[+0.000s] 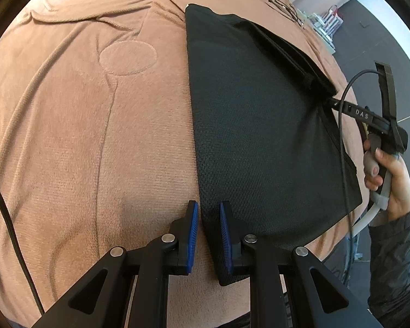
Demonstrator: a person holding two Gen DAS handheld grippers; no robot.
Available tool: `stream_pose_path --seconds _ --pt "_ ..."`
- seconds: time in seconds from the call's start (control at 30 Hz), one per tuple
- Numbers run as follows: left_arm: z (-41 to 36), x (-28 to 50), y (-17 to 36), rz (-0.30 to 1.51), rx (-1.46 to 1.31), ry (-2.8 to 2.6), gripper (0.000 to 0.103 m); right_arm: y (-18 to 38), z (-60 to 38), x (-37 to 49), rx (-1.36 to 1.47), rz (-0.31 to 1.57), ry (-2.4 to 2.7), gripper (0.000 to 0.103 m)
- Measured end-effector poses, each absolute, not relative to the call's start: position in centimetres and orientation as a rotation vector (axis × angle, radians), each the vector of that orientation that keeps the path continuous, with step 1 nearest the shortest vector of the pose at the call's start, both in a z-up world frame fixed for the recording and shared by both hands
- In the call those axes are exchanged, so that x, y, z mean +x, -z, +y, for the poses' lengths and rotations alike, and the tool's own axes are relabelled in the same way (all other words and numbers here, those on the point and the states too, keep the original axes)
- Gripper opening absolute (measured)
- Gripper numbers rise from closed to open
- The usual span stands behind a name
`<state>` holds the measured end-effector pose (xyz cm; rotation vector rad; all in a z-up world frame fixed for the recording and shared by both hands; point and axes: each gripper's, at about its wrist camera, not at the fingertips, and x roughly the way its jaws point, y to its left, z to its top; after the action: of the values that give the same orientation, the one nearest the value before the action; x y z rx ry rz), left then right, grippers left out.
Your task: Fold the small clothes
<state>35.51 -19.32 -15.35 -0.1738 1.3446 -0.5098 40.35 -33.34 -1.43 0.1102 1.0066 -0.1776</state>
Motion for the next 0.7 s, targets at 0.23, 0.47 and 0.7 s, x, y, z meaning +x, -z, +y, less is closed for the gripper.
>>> stream_pose_path --seconds 0.23,0.47,0.7 --pt "-19.4 36.3 13.7 1.328 -0.138 0.520 0.019 0.4 -35.1 38.6 0.197 0.984 0.100 0.067" --pt "-19.0 39.5 12.7 1.290 -0.180 0.482 0.019 0.2 -31.3 38.8 0.030 1.000 -0.035 0.079" --pt "-20.3 42.2 12.5 1.283 -0.164 0.459 0.019 2.3 -26.7 40.9 -0.149 1.066 -0.083 0.079"
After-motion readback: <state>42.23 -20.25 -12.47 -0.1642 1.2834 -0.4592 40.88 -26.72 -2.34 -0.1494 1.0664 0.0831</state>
